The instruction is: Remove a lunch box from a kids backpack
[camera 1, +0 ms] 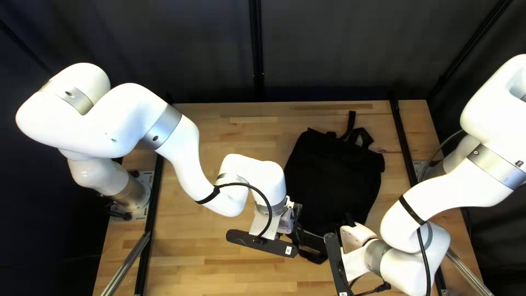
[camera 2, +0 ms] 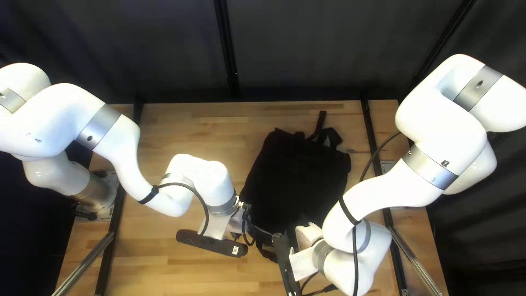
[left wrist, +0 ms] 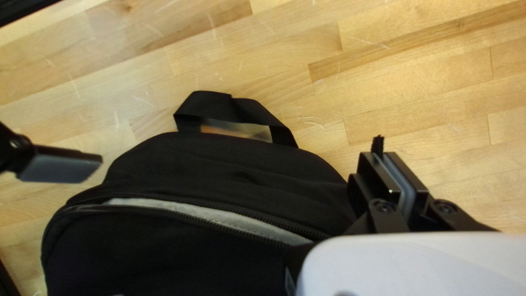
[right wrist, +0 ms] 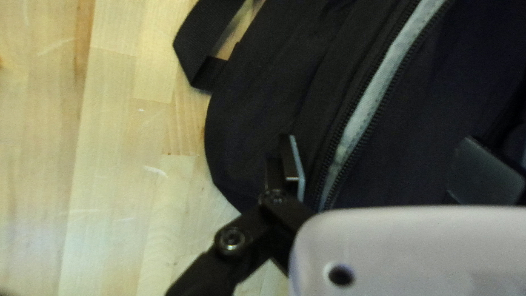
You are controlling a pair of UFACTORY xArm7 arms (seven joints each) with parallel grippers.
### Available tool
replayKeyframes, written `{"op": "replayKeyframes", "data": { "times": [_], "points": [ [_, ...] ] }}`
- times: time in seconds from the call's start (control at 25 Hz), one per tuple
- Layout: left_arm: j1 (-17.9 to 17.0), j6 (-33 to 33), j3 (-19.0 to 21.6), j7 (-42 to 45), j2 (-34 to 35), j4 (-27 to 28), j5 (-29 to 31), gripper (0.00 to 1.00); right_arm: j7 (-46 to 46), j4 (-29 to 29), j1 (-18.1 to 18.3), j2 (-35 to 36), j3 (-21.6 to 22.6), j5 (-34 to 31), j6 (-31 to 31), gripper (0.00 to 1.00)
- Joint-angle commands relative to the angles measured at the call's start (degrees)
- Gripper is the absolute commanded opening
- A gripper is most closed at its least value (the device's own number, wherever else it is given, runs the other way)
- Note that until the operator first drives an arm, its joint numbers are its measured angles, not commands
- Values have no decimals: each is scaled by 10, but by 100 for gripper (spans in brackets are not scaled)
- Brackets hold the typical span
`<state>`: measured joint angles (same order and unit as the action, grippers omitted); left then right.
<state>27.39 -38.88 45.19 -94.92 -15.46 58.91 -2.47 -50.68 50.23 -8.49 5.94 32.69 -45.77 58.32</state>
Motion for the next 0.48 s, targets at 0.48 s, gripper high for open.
{"op": "replayKeyframes", "data": {
  "times": [0.48],
  "points": [
    [53, 16, 10, -69, 56, -64, -72, 0, 22, -23, 8, -24, -2, 10, -50, 0]
  ]
}}
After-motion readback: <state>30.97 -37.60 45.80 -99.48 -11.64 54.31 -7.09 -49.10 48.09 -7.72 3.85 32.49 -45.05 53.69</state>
